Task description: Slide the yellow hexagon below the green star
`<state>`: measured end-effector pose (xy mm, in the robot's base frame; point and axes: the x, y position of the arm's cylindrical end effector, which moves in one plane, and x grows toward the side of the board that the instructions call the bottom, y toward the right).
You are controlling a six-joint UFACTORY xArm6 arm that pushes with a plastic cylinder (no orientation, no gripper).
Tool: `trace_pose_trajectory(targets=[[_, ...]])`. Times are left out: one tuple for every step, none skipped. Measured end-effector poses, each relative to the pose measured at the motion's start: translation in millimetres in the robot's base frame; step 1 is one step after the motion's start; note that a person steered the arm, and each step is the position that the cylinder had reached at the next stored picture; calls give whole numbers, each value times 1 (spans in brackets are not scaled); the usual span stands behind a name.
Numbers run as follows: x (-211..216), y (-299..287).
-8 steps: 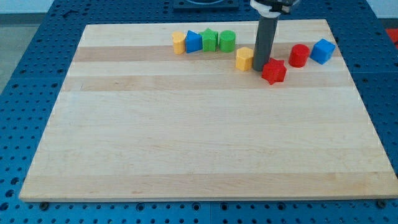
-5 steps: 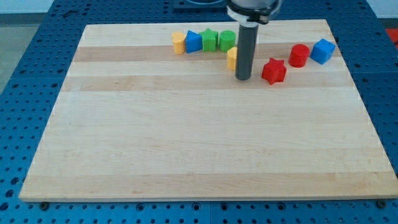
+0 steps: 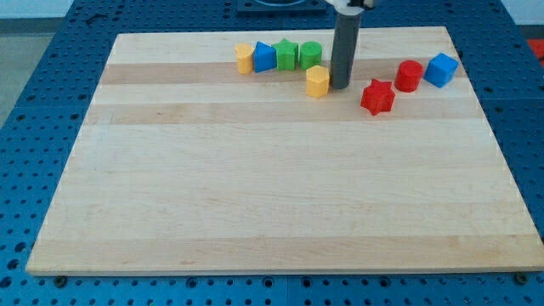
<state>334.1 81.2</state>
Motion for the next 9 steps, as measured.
trace_pose_trajectory(targets=[[15, -4], [16, -17], [16, -18], [22, -1], [18, 21], [8, 21], [8, 17], [8, 1], [8, -26]])
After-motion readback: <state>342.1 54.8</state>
